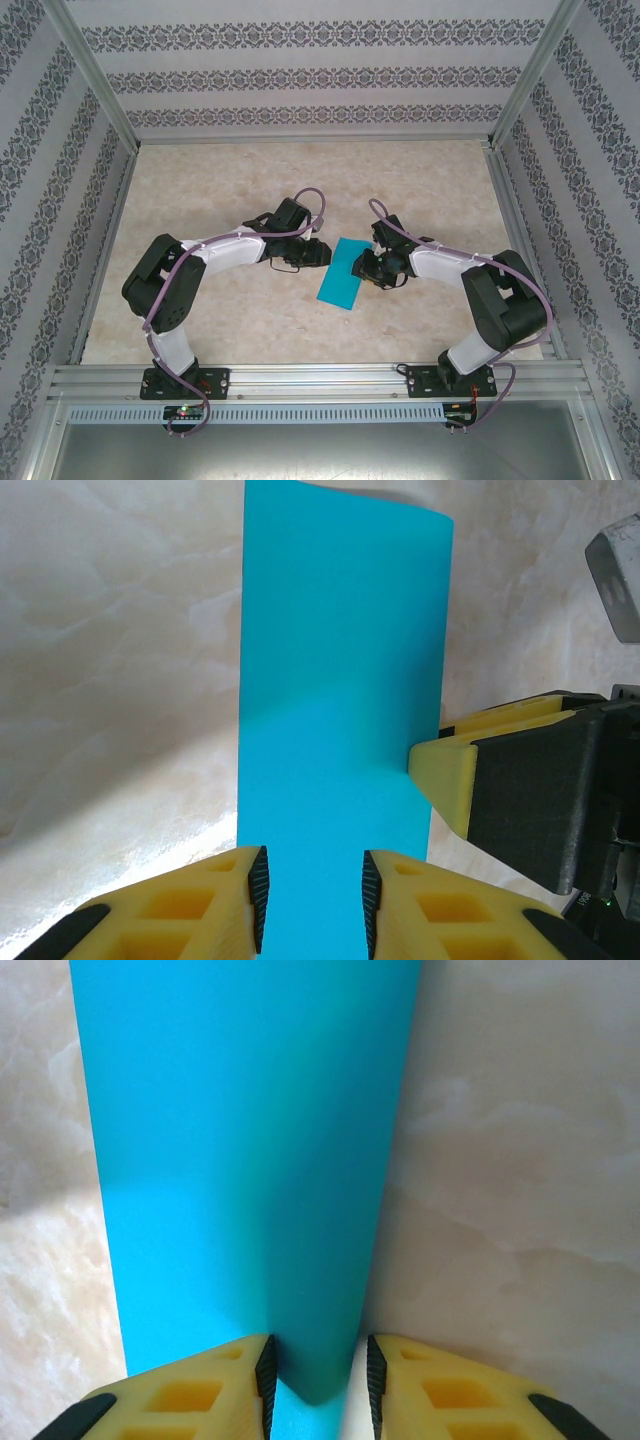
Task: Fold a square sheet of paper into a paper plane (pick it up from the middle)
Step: Hold the square sheet of paper at the center of the table.
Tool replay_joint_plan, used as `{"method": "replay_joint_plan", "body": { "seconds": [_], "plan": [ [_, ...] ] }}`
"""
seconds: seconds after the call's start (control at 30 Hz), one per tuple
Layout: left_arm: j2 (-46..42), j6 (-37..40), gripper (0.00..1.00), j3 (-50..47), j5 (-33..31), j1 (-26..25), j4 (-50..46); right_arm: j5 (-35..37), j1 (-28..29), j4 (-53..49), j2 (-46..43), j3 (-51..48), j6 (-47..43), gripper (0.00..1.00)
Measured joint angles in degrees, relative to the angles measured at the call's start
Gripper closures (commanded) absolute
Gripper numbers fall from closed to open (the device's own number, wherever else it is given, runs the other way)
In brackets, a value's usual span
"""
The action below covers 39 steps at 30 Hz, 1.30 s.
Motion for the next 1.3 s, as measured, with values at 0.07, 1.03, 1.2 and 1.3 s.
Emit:
{"method": "replay_joint_plan", "body": {
  "seconds": [0.07, 1.03, 1.2, 1.3],
  "plan": [
    [0.0, 0.0, 0.66, 0.0, 0.02, 0.0, 0.0, 0.0, 0.0, 0.0, 0.0, 0.0, 0.13, 0.68],
    [0.0, -0.07, 0.66, 0.0, 1.49, 0.0, 0.04, 0.17, 0.02, -1.09, 0.57, 0.74, 0.0, 0.68],
    [0.02, -0.07, 0.66, -0.02, 1.49, 0.0, 0.07, 0.24, 0.02, -1.31, 0.61, 0.81, -0.35, 0.69],
    [0.02, -0.07, 0.66, -0.11, 1.49, 0.0, 0.07, 0.42, 0.02, -1.49, 0.66, 0.85, -0.59, 0.7]
  ]
}}
